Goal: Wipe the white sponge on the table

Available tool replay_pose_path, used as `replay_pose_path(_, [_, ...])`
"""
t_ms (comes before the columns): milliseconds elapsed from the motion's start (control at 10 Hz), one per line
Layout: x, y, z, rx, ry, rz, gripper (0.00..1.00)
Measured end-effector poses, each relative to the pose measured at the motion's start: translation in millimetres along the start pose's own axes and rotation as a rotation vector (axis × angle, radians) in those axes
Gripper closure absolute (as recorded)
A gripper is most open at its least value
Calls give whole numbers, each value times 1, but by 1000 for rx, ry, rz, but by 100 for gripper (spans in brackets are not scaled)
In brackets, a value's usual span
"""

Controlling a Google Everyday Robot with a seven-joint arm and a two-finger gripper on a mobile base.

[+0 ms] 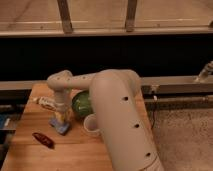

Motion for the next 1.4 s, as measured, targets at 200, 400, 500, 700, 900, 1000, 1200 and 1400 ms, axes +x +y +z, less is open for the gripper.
replay_pose_path(200, [2,29,4,11,14,-54,100])
replay_pose_path(400, [13,50,19,-1,47,-81,100])
replay_pose_path(500, [24,51,26,-11,56,-73,100])
replay_pose_path(700, [58,42,35,-31,66,-20,100])
replay_pose_path(900, [87,29,38,-42,65,44,100])
replay_pose_path(1000, [104,20,36,-42,57,93,100])
replay_pose_path(1200, [122,4,26,-23,49,143,100])
replay_pose_path(1400, [119,-4,16,8,51,148,100])
